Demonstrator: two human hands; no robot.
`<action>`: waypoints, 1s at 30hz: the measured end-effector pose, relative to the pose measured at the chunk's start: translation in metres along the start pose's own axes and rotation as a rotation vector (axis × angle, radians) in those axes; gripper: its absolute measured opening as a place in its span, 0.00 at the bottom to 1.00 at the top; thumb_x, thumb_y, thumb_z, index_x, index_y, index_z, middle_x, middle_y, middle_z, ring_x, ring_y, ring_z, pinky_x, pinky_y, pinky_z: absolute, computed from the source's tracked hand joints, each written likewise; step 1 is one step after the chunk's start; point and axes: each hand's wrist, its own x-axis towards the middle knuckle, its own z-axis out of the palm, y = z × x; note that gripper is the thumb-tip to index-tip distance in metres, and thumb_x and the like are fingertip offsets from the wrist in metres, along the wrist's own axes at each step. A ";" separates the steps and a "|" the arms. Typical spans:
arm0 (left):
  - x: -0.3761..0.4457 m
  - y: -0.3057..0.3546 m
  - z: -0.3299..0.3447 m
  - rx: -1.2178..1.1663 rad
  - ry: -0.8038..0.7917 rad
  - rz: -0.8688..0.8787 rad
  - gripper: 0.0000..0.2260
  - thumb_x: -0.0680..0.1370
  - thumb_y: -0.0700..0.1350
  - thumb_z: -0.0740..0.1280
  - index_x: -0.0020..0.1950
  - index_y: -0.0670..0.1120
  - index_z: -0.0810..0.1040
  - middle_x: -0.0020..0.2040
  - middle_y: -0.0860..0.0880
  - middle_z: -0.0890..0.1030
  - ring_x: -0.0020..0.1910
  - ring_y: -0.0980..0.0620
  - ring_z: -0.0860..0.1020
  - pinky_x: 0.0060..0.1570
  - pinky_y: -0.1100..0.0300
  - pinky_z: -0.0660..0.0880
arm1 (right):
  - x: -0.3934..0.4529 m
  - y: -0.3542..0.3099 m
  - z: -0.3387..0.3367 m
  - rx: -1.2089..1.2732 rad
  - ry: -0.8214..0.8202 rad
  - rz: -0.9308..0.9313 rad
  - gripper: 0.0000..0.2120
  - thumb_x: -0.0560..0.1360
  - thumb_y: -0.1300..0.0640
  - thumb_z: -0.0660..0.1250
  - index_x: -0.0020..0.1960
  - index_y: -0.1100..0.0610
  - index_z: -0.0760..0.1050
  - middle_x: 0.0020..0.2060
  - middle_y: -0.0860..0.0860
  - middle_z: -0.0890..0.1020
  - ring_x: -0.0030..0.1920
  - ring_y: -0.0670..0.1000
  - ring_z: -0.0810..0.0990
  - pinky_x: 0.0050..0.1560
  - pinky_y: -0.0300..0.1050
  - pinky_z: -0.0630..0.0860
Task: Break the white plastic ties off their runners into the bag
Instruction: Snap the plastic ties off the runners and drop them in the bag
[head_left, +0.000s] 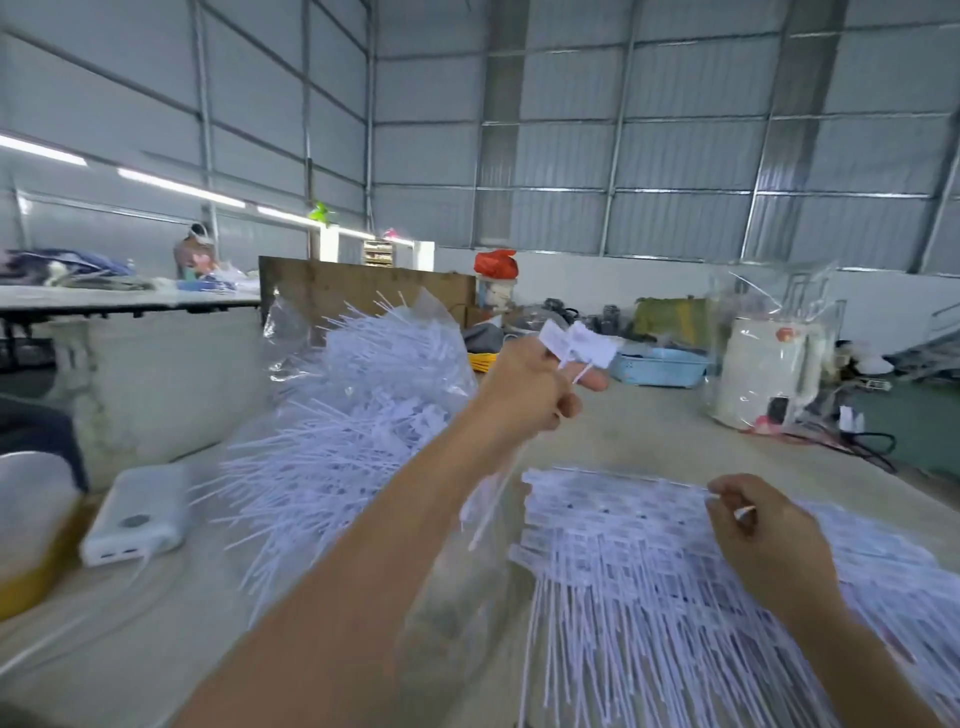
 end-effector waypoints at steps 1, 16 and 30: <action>0.000 -0.004 -0.022 0.160 0.051 0.005 0.11 0.79 0.35 0.60 0.41 0.47 0.75 0.40 0.44 0.82 0.24 0.57 0.70 0.24 0.68 0.65 | -0.002 -0.001 0.002 -0.034 -0.049 -0.010 0.07 0.75 0.61 0.66 0.53 0.58 0.78 0.37 0.50 0.77 0.32 0.50 0.73 0.36 0.44 0.68; 0.013 -0.114 -0.150 1.472 -0.012 -0.474 0.36 0.77 0.68 0.45 0.77 0.53 0.34 0.75 0.41 0.58 0.73 0.42 0.56 0.67 0.42 0.58 | -0.004 -0.002 0.003 -0.055 -0.162 -0.058 0.07 0.74 0.63 0.67 0.42 0.52 0.76 0.39 0.52 0.80 0.32 0.49 0.74 0.37 0.43 0.66; -0.029 -0.108 -0.112 1.815 -0.091 -0.410 0.50 0.63 0.81 0.47 0.78 0.55 0.42 0.74 0.40 0.55 0.72 0.40 0.57 0.65 0.41 0.58 | -0.010 -0.018 0.013 0.041 -0.167 -0.196 0.08 0.75 0.57 0.66 0.39 0.47 0.73 0.31 0.43 0.77 0.26 0.42 0.71 0.30 0.38 0.64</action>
